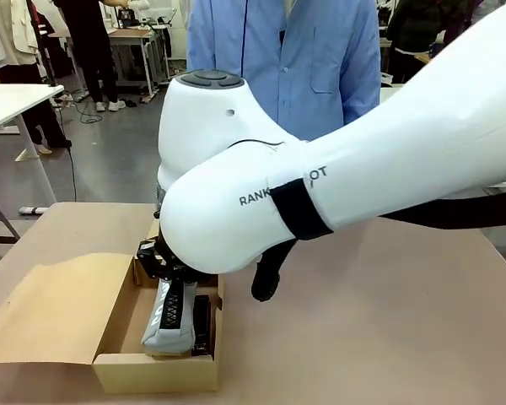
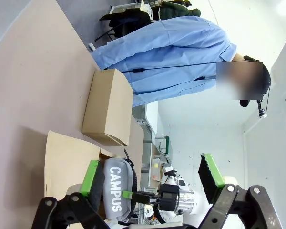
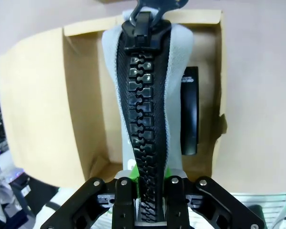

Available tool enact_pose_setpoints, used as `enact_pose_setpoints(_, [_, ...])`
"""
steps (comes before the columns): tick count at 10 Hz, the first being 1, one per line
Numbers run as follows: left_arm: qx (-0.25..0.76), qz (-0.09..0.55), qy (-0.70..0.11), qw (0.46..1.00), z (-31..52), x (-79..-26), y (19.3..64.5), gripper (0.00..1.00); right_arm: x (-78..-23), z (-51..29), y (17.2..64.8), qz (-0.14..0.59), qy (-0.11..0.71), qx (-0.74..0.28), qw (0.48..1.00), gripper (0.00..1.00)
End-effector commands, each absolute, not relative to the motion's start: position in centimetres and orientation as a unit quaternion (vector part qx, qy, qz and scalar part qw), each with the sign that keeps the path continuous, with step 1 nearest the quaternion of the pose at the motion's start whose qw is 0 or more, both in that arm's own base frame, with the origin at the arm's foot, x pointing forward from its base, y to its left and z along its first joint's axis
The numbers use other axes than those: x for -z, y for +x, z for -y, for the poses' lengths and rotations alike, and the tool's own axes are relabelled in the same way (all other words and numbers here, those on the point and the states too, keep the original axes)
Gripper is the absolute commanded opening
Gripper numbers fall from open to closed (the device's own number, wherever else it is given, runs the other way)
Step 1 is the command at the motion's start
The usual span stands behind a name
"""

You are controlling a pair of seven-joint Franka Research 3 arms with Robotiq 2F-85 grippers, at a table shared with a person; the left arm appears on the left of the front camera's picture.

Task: Place items inside the box.
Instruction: Pick up a Pencil pouch or Stapler and place it inside the Mailer Box closest to the robot.

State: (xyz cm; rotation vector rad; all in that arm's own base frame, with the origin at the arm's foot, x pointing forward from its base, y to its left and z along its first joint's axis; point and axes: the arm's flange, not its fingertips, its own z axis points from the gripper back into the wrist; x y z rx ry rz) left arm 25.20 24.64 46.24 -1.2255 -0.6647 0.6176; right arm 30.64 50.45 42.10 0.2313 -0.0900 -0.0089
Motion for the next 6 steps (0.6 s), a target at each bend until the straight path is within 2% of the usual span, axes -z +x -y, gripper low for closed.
enact_pose_setpoints(1, [-0.272, 0.313, -0.561, 0.717, -24.4, -46.1, 25.1, 1.00, -41.9, -52.0, 31.4, 0.048, 0.089, 0.033, 0.994, 0.10])
enact_pose_setpoints(6, [-0.272, 0.313, -0.561, 0.717, -24.4, -46.1, 25.1, 1.00, -37.7, -52.7, 32.2, 0.009, 0.063, 0.032, 0.997, 0.10])
